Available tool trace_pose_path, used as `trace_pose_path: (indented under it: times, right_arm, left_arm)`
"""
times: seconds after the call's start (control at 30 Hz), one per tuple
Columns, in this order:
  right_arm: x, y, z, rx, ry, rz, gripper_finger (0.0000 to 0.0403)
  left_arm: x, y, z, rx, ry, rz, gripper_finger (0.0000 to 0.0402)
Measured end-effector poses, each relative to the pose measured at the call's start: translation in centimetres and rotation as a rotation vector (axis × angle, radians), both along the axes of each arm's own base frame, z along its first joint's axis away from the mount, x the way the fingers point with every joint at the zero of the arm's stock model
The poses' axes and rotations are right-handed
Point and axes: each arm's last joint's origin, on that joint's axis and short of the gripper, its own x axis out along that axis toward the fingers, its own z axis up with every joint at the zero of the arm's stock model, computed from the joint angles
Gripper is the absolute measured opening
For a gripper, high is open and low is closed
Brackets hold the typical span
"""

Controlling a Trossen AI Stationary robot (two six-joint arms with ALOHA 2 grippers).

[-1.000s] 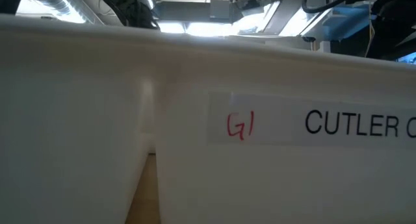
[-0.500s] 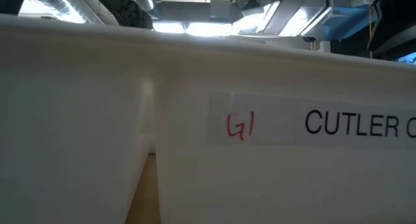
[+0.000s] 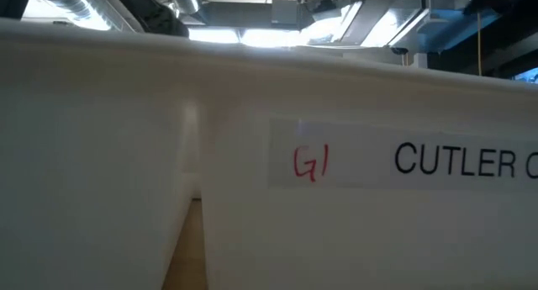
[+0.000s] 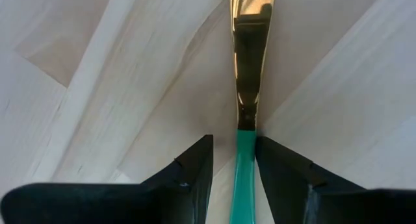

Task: Sort silverware
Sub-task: Put the green knife into the white silverware tray

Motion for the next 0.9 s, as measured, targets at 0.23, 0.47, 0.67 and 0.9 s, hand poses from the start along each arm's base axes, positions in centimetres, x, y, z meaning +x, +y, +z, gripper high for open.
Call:
trace_pose_path:
  times: [0.23,0.47,0.67,0.9]
  right_arm:
    - [-0.7,-0.5,-0.3,0.006,-0.168,0.073,0.0001]
    - [-0.5,-0.3,-3.0,0.014,-0.119,0.065,0.0001]
    - [0.4,0.3,-5.3,0.031,-0.112,0.058,0.0001]
    - [1.2,1.0,-7.7,0.066,-0.097,0.103,0.0001]
  left_arm:
    - [0.0,0.0,-0.1,-0.004,-0.003,0.000,0.0115]
    - [0.3,0.1,0.4,-0.004,-0.014,0.018,0.0115]
    - [0.6,0.4,0.5,0.007,-0.053,0.027,0.0115]
    - [0.9,0.5,0.5,0.016,-0.086,0.026,0.0115]
